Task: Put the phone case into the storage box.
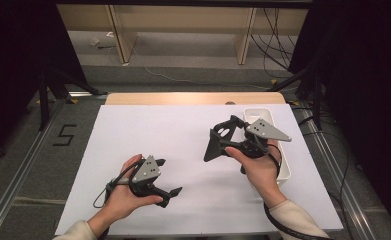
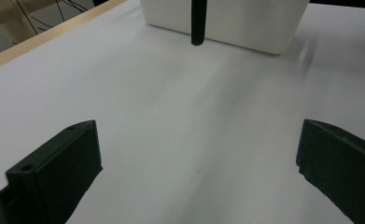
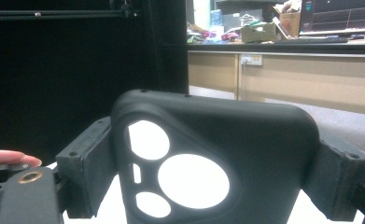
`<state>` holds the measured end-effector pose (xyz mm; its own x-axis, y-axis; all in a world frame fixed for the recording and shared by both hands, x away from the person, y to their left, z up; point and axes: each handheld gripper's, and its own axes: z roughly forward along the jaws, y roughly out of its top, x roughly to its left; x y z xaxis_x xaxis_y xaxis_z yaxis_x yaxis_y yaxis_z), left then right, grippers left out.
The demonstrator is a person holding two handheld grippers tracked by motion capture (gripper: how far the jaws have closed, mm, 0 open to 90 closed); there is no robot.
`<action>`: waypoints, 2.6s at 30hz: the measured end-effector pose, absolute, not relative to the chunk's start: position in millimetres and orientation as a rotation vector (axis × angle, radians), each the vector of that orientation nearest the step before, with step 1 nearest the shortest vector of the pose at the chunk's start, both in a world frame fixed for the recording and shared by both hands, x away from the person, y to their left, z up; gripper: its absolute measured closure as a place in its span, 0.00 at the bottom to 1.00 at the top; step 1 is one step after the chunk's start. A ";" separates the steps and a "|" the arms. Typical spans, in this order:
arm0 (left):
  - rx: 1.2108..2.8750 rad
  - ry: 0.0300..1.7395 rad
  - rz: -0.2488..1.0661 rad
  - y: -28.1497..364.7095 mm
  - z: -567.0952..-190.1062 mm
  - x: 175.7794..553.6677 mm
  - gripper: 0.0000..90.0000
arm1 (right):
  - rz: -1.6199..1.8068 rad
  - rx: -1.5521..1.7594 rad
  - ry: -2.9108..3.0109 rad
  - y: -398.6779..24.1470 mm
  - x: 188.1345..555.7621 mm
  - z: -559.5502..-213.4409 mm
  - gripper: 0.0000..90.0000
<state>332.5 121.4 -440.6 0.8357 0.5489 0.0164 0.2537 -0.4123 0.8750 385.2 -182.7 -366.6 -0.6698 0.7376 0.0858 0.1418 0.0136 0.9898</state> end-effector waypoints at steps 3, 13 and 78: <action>2.014 0.592 0.370 121.3 -440.9 332.5 0.00 | 1.698 0.897 1.831 -183.3 385.2 -366.1 0.18; 2.020 0.590 0.367 121.2 -442.9 333.7 0.00 | 1.704 0.895 1.818 -187.2 386.4 -362.2 0.18; 2.003 0.611 0.373 124.1 -441.7 335.7 0.00 | 1.710 0.939 1.712 -214.1 391.0 -343.6 0.18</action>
